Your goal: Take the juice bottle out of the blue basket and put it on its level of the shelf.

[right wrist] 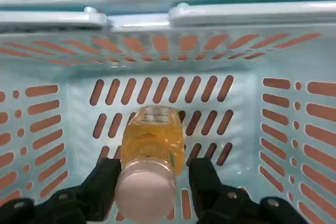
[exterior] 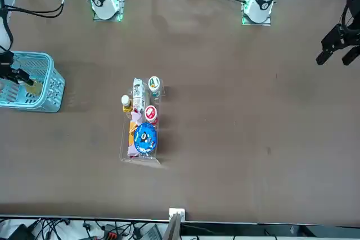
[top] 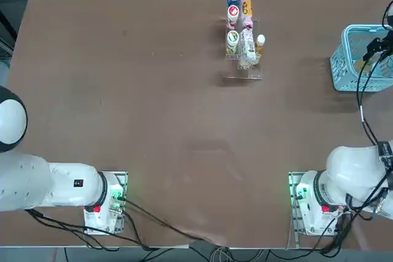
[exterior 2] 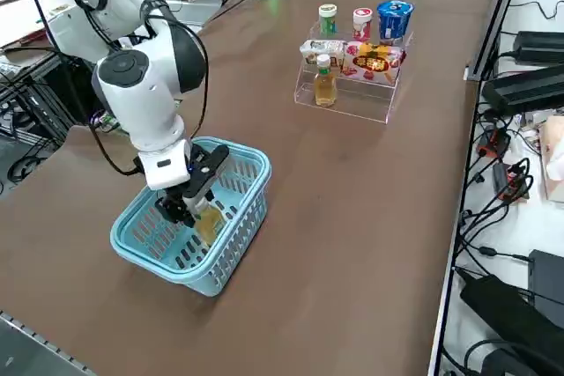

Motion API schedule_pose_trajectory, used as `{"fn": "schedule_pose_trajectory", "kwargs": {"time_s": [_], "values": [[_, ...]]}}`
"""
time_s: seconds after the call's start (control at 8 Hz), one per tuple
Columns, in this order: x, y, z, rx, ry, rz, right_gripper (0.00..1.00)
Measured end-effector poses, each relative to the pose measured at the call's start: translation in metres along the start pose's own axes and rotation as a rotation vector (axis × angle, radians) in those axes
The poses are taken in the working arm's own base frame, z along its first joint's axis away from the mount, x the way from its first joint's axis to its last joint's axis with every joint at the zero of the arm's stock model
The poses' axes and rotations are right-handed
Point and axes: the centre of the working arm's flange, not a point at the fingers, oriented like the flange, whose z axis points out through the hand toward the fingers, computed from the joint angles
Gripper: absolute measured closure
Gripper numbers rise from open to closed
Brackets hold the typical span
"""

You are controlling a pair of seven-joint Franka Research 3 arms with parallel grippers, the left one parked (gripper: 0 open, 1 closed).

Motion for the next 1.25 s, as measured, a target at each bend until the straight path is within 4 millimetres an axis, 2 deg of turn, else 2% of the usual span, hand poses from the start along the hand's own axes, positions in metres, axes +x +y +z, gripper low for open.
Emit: {"fn": "schedule_pose_trajectory", "kwargs": {"time_s": [0.25, 0.38, 1.0, 1.12, 1.25], "values": [[0.0, 0.0, 0.0, 0.0, 0.0, 0.001, 0.33], [0.0, 0.0, 0.0, 0.001, 0.001, 0.002, 0.46], [0.001, -0.001, -0.002, 0.001, 0.003, -0.015, 0.46], [0.001, 0.0, -0.006, 0.003, 0.001, -0.038, 0.46], [0.001, 0.003, -0.019, 0.014, -0.013, -0.061, 0.46]]}}
